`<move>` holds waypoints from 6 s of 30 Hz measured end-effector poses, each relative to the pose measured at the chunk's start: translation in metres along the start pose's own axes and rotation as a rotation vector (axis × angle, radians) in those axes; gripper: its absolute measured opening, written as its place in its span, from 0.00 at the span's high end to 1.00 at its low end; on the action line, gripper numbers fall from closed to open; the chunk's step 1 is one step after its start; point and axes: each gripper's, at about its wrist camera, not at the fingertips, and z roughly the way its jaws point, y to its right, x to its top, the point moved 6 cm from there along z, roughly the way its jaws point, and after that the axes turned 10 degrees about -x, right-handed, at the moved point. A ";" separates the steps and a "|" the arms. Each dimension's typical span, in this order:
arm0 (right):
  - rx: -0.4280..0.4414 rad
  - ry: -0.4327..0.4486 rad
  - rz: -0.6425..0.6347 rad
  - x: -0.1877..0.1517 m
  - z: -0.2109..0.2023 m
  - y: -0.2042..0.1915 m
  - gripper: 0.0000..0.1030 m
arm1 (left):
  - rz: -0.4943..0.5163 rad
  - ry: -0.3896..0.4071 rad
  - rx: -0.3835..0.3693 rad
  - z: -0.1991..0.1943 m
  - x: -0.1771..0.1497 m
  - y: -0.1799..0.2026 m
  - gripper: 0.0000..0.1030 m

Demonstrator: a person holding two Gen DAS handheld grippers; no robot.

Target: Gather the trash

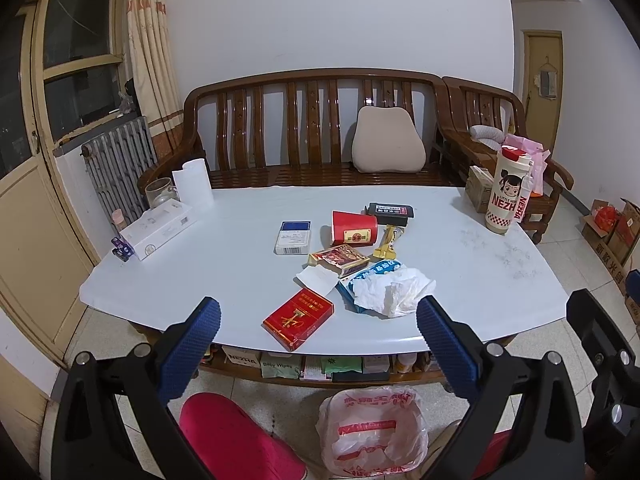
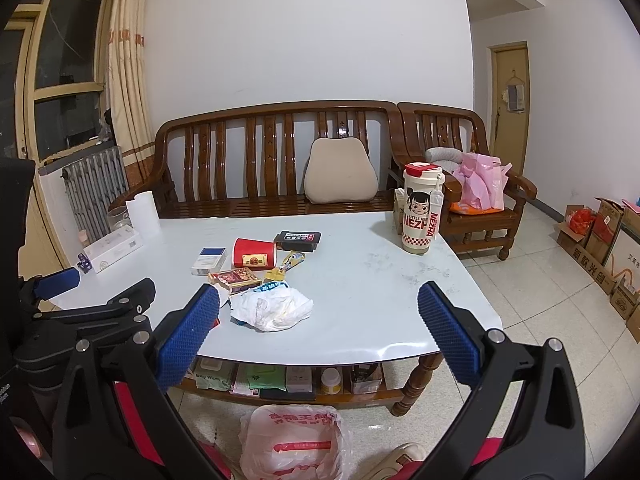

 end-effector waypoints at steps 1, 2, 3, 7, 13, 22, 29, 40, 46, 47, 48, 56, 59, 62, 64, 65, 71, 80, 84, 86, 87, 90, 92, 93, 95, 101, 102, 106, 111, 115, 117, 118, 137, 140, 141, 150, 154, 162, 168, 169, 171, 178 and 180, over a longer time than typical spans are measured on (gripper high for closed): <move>0.000 -0.001 0.000 0.001 0.000 0.001 0.05 | 0.000 0.001 0.001 0.000 0.001 0.000 0.06; 0.001 -0.002 0.000 -0.001 -0.001 -0.003 0.05 | 0.000 0.001 0.001 0.000 0.001 0.000 0.07; 0.001 -0.002 0.000 -0.002 -0.001 -0.004 0.05 | -0.001 0.000 -0.001 0.000 0.001 0.000 0.07; 0.002 -0.003 0.000 -0.001 0.000 -0.005 0.05 | 0.000 0.001 0.000 0.000 0.001 0.001 0.07; 0.003 -0.006 0.001 -0.003 0.001 -0.005 0.05 | -0.002 0.002 0.001 -0.002 0.001 0.000 0.06; 0.007 -0.008 -0.003 -0.007 -0.002 -0.011 0.05 | -0.004 0.005 0.003 -0.003 0.001 -0.002 0.06; 0.005 -0.011 -0.004 -0.005 -0.003 -0.012 0.05 | -0.005 0.004 0.003 -0.003 0.001 -0.002 0.06; 0.008 -0.012 -0.003 -0.005 -0.003 -0.013 0.05 | -0.004 0.004 0.002 -0.003 0.002 -0.002 0.06; 0.011 -0.013 -0.003 -0.004 -0.003 -0.013 0.05 | -0.006 0.003 0.000 -0.004 0.002 -0.003 0.06; 0.011 -0.012 -0.003 -0.005 -0.003 -0.014 0.05 | -0.006 0.003 0.000 -0.004 0.002 -0.004 0.06; 0.011 -0.012 -0.003 -0.004 -0.003 -0.012 0.05 | -0.006 0.003 0.000 -0.004 0.002 -0.004 0.06; 0.012 -0.021 -0.008 -0.005 -0.003 -0.015 0.05 | -0.010 -0.007 0.008 -0.001 0.003 -0.015 0.07; 0.013 -0.025 -0.024 -0.006 -0.002 -0.020 0.05 | 0.003 -0.030 -0.001 0.006 0.005 -0.020 0.07; 0.036 -0.036 -0.046 -0.002 0.005 -0.024 0.05 | 0.017 -0.085 -0.058 0.018 0.008 -0.025 0.07; 0.064 -0.042 -0.065 0.002 0.016 -0.025 0.05 | 0.026 -0.130 -0.103 0.026 0.011 -0.033 0.07; 0.072 -0.047 -0.073 0.005 0.022 -0.022 0.05 | 0.036 -0.149 -0.123 0.030 0.013 -0.036 0.07; 0.096 -0.050 -0.144 0.031 0.054 -0.004 0.05 | 0.121 -0.327 -0.241 0.060 0.022 -0.050 0.07; 0.233 -0.215 -0.278 0.063 0.099 -0.015 0.05 | 0.168 -0.512 -0.372 0.091 0.029 -0.053 0.07; 0.284 -0.296 -0.319 0.056 0.120 -0.030 0.05 | 0.186 -0.573 -0.381 0.104 0.025 -0.054 0.07; 0.305 -0.322 -0.332 0.053 0.128 -0.035 0.05 | 0.194 -0.604 -0.377 0.114 0.022 -0.056 0.07; 0.309 -0.335 -0.343 0.051 0.132 -0.037 0.05 | 0.200 -0.618 -0.377 0.118 0.021 -0.056 0.07; 0.336 -0.378 -0.361 0.047 0.147 -0.045 0.05 | 0.232 -0.661 -0.364 0.133 0.012 -0.058 0.07; 0.345 -0.390 -0.372 0.045 0.153 -0.049 0.05 | 0.245 -0.683 -0.356 0.142 0.006 -0.059 0.07; 0.351 -0.394 -0.378 0.044 0.156 -0.051 0.05 | 0.248 -0.692 -0.357 0.146 0.004 -0.060 0.07; 0.360 -0.411 -0.395 0.041 0.164 -0.055 0.05 | 0.262 -0.711 -0.353 0.154 -0.002 -0.061 0.07; 0.384 -0.464 -0.442 0.022 0.186 -0.069 0.05 | 0.299 -0.760 -0.355 0.174 -0.015 -0.059 0.07; 0.389 -0.474 -0.449 0.018 0.190 -0.070 0.05 | 0.302 -0.765 -0.354 0.177 -0.017 -0.058 0.07; 0.400 -0.514 -0.476 0.001 0.204 -0.077 0.05 | 0.332 -0.795 -0.360 0.192 -0.025 -0.054 0.07; 0.418 -0.573 -0.514 -0.028 0.220 -0.088 0.05 | 0.380 -0.823 -0.366 0.210 -0.039 -0.048 0.07; 0.433 -0.608 -0.553 -0.051 0.230 -0.098 0.05 | 0.392 -0.841 -0.363 0.223 -0.047 -0.047 0.07; 0.446 -0.624 -0.560 -0.060 0.234 -0.103 0.05 | 0.388 -0.851 -0.365 0.229 -0.051 -0.048 0.07; 0.452 -0.632 -0.560 -0.064 0.238 -0.105 0.05 | 0.385 -0.859 -0.367 0.233 -0.053 -0.049 0.07; 0.468 -0.638 -0.591 -0.096 0.267 -0.127 0.34 | 0.376 -0.867 -0.383 0.256 -0.080 -0.058 0.11; 0.466 -0.644 -0.584 -0.097 0.267 -0.127 0.41 | 0.374 -0.862 -0.382 0.255 -0.077 -0.061 0.17; 0.464 -0.639 -0.584 -0.096 0.267 -0.127 0.45 | 0.370 -0.858 -0.381 0.254 -0.074 -0.062 0.19; 0.453 -0.631 -0.568 -0.091 0.259 -0.127 0.70 | 0.336 -0.856 -0.375 0.254 -0.055 -0.066 0.47; 0.435 -0.618 -0.553 -0.086 0.253 -0.121 0.72 | 0.299 -0.857 -0.384 0.255 -0.049 -0.069 0.47; 0.377 -0.585 -0.520 -0.065 0.242 -0.104 0.73 | 0.260 -0.794 -0.350 0.240 -0.028 -0.084 0.48; 0.368 -0.520 -0.494 -0.041 0.220 -0.097 0.73 | 0.249 -0.725 -0.334 0.212 -0.008 -0.079 0.48; 0.368 -0.513 -0.491 -0.038 0.217 -0.097 0.73 | 0.248 -0.713 -0.332 0.207 -0.005 -0.078 0.48; 0.366 -0.493 -0.491 -0.032 0.206 -0.095 0.73 | 0.254 -0.696 -0.325 0.198 -0.009 -0.070 0.48; 0.368 -0.447 -0.478 -0.023 0.168 -0.094 0.73 | 0.249 -0.628 -0.323 0.161 -0.014 -0.051 0.48; 0.371 -0.437 -0.475 -0.023 0.158 -0.094 0.73 | 0.251 -0.622 -0.332 0.153 -0.018 -0.045 0.47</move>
